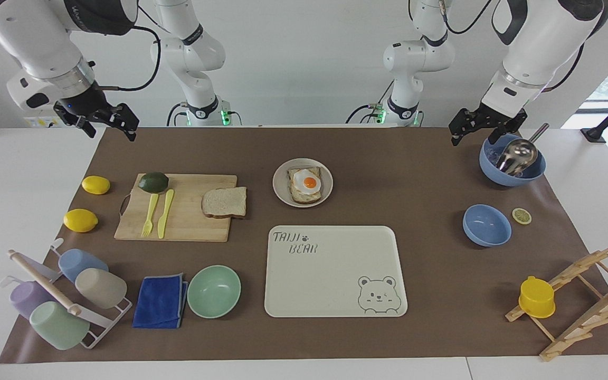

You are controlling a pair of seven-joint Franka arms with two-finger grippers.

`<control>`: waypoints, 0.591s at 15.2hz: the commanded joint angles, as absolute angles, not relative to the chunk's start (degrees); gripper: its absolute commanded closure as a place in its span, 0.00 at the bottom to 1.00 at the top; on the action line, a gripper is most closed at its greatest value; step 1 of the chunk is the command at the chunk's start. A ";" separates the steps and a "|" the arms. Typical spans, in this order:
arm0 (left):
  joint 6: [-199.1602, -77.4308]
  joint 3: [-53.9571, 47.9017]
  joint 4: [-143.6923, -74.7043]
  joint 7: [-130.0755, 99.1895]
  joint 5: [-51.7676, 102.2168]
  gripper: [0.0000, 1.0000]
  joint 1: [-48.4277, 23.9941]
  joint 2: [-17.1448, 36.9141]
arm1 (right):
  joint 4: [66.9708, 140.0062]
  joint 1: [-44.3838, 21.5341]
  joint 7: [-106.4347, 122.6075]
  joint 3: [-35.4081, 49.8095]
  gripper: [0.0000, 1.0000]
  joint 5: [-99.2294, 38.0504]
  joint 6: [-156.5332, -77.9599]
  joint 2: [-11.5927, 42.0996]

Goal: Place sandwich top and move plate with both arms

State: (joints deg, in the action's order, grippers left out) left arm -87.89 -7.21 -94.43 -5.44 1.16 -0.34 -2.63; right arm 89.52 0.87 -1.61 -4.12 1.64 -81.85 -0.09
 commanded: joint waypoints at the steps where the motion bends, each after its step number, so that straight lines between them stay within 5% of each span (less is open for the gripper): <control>1: -87.45 -7.47 -95.36 -4.92 0.35 0.00 0.26 -3.87 | 88.51 0.70 -0.09 -4.48 0.00 1.93 -82.27 0.88; 9: -87.45 -7.47 -95.36 -4.92 0.44 0.00 0.18 -3.87 | 89.38 0.62 -1.14 -4.31 0.00 1.76 -82.70 0.18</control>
State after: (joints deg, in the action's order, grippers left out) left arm -87.89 -7.21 -94.43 -5.44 1.16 -0.34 -2.63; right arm 89.44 0.87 -1.61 -4.12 1.64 -81.99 0.13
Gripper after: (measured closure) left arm 0.000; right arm 0.000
